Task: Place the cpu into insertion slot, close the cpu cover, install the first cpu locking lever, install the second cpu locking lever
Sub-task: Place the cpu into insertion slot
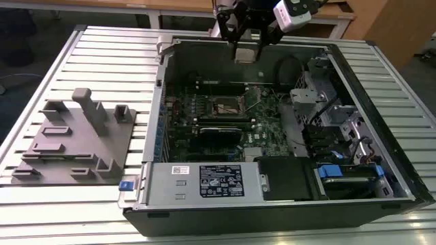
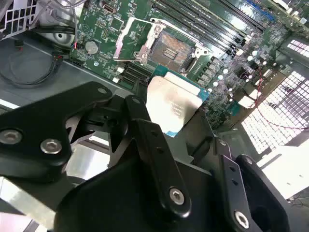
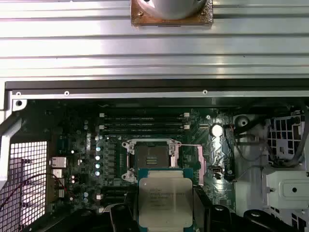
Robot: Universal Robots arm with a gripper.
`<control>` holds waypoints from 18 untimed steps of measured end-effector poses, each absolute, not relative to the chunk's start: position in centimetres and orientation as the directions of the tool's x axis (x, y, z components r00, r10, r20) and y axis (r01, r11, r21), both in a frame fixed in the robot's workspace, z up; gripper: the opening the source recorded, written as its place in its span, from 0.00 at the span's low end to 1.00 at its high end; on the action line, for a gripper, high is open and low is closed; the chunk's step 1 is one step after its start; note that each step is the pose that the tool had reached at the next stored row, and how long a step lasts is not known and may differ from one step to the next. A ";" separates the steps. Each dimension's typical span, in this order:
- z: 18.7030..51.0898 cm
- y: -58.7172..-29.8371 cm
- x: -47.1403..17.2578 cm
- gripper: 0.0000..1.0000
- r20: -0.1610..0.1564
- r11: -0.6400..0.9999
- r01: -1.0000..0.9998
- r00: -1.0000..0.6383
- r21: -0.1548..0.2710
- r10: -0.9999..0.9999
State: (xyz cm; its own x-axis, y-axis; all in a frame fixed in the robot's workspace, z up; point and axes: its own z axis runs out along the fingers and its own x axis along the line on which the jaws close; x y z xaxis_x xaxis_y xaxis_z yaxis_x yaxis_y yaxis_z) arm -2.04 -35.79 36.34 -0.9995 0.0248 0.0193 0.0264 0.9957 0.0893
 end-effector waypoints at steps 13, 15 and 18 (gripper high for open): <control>36.1 -35.8 -2.0 0.54 0.019 0.996 0.026 -1.000 0.089 0.025; 36.1 -35.8 -2.0 0.54 0.019 0.996 0.026 -1.000 0.089 0.025; 36.0 -35.8 -2.0 0.54 0.019 0.996 0.026 -1.000 0.090 0.025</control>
